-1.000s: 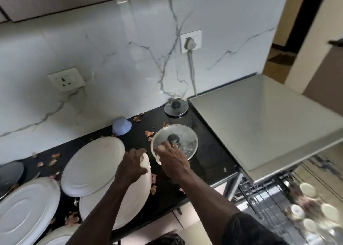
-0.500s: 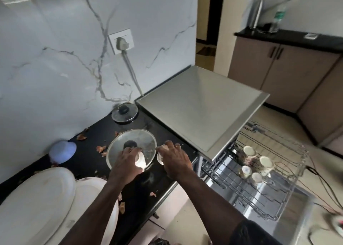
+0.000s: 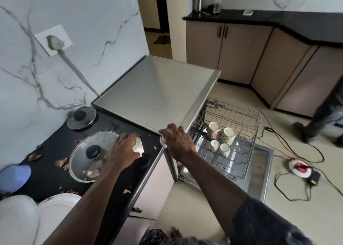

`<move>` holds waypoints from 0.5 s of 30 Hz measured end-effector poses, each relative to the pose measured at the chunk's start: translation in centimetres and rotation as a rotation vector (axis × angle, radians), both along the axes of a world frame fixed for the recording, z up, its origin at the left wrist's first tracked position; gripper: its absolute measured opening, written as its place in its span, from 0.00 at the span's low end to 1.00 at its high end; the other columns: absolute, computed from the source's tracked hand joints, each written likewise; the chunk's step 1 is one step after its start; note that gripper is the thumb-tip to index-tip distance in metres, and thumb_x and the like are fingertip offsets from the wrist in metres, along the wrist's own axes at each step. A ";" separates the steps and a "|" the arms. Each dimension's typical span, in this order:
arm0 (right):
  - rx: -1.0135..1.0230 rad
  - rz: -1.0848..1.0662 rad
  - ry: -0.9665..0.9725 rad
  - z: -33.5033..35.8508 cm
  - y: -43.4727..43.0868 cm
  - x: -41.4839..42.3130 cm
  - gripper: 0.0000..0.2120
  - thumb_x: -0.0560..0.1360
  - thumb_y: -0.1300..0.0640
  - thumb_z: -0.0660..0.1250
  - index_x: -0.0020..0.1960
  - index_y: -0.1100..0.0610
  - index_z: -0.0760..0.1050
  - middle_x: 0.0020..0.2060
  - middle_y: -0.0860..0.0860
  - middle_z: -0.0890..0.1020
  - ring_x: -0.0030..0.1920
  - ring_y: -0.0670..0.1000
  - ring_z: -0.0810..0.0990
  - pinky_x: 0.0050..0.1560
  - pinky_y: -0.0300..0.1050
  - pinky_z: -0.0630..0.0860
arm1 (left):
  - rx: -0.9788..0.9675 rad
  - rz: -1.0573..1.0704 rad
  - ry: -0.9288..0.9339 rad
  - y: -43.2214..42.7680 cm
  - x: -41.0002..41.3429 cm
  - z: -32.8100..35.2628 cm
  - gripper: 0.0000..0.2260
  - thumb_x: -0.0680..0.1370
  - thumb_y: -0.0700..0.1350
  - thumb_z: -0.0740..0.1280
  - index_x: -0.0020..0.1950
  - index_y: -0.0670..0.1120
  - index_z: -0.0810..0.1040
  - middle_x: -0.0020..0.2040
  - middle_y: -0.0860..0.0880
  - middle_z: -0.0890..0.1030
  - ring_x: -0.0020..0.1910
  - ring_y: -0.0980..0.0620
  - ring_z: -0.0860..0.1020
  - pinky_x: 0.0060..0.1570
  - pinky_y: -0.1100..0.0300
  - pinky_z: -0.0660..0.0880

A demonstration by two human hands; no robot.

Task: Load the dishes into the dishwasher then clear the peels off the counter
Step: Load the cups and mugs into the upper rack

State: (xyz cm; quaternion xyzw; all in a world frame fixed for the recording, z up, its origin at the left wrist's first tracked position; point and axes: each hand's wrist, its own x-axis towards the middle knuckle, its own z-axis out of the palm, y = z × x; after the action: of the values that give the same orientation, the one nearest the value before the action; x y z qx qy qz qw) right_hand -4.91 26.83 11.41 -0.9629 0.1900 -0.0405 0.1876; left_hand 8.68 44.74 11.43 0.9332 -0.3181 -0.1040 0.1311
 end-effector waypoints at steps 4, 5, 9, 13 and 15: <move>-0.001 -0.069 -0.004 -0.8 -3.7 -3.3 0.23 0.81 0.61 0.61 0.73 0.43 0.68 0.70 0.53 0.67 0.64 0.59 0.72 0.59 0.57 0.78 | -0.030 -0.062 0.001 -3.9 -1.7 0.0 0.35 0.66 0.45 0.79 0.71 0.53 0.72 0.65 0.46 0.72 0.66 0.42 0.69 0.63 0.48 0.71; 0.004 -0.087 -0.008 -1.1 -4.8 -4.2 0.22 0.81 0.59 0.61 0.73 0.43 0.68 0.70 0.53 0.67 0.64 0.59 0.72 0.58 0.56 0.78 | -0.041 -0.080 -0.001 -5.0 -2.3 0.0 0.35 0.66 0.45 0.79 0.71 0.53 0.72 0.64 0.47 0.73 0.66 0.42 0.69 0.64 0.48 0.71; -0.012 -0.143 0.006 -2.2 -9.5 -8.1 0.22 0.82 0.57 0.63 0.73 0.40 0.67 0.71 0.54 0.67 0.62 0.59 0.75 0.55 0.55 0.80 | -0.072 -0.150 -0.005 -9.7 -5.3 -0.1 0.33 0.67 0.45 0.79 0.70 0.54 0.72 0.62 0.48 0.73 0.63 0.43 0.69 0.62 0.50 0.71; 0.007 -0.203 0.028 -3.1 -14.1 -12.1 0.21 0.82 0.58 0.63 0.72 0.42 0.69 0.72 0.55 0.68 0.63 0.60 0.74 0.55 0.53 0.81 | -0.113 -0.234 0.017 -14.7 -8.3 -0.4 0.34 0.65 0.45 0.80 0.69 0.55 0.72 0.60 0.50 0.73 0.60 0.46 0.71 0.61 0.50 0.73; 0.009 -0.251 0.030 -3.6 -16.3 -14.1 0.20 0.82 0.57 0.65 0.71 0.44 0.70 0.71 0.55 0.69 0.61 0.58 0.74 0.53 0.49 0.80 | -0.109 -0.279 0.030 -17.2 -9.7 -0.9 0.36 0.65 0.44 0.80 0.70 0.54 0.72 0.60 0.50 0.72 0.60 0.46 0.71 0.60 0.51 0.73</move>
State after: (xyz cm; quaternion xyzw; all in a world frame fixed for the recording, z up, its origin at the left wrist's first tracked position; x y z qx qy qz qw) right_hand -18.98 10.54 7.84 -0.9311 0.3121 -0.0486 0.1823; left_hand -0.97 27.58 10.58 0.8696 -0.4481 -0.1174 0.1708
